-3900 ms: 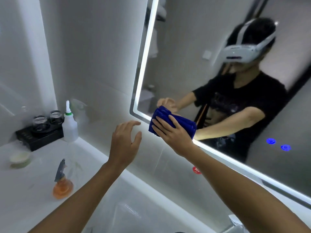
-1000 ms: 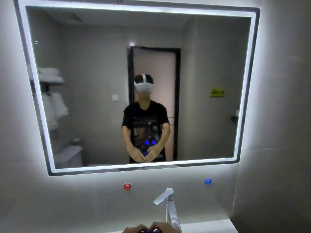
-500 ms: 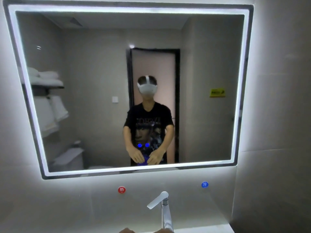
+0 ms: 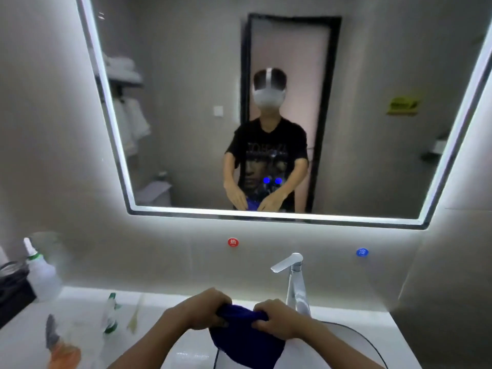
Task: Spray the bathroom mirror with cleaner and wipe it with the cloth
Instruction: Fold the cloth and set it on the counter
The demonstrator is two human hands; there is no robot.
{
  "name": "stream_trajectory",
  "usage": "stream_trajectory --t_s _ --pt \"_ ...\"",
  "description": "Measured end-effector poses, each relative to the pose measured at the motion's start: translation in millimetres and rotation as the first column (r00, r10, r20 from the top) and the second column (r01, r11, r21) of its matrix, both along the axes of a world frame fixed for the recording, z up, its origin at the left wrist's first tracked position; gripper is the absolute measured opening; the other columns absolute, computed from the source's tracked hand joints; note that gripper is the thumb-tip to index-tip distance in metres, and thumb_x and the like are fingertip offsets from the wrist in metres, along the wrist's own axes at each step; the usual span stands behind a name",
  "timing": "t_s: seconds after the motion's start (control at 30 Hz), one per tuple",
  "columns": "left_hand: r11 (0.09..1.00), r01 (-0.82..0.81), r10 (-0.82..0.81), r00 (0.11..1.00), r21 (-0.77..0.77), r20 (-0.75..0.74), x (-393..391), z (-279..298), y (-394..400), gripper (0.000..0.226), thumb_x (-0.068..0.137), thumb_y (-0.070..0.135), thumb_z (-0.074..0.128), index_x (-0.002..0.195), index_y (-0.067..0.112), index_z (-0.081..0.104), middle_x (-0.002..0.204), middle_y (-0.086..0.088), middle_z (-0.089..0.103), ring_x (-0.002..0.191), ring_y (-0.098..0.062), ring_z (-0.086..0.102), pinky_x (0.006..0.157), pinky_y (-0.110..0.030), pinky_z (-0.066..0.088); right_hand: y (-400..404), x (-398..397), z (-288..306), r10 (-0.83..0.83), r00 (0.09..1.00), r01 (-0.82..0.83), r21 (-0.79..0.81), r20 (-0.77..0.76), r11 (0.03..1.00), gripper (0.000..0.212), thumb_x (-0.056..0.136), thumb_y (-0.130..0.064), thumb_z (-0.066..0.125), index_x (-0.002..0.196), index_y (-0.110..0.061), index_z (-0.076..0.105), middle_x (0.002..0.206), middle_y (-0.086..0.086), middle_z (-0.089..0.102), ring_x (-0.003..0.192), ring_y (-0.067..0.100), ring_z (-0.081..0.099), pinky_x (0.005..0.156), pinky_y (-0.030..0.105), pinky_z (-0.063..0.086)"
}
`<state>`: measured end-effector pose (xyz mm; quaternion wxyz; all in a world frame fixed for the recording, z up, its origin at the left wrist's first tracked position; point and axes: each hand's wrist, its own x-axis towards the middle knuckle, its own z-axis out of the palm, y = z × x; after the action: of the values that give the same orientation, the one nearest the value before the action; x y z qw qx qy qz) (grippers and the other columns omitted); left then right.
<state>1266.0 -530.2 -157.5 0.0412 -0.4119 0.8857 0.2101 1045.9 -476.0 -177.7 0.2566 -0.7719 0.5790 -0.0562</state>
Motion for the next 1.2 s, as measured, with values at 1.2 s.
stream_trajectory --t_s 1.2 --pt "0.913 -0.227 0.279 0.954 0.34 -0.112 214.7 -237.4 -11.1 0.044 0.073 0.016 0.044 0.105 0.03 0.072 0.096 0.005 0.074 0.087 -0.017 0.066 0.078 -0.032 0.053 -39.5 219.3 -199.2 -0.289 0.957 0.273 0.319 0.001 0.908 0.038 0.077 0.005 0.047 0.104 -0.01 0.069 0.103 0.01 0.069 0.088 0.024 0.064 0.077 0.036 0.055"
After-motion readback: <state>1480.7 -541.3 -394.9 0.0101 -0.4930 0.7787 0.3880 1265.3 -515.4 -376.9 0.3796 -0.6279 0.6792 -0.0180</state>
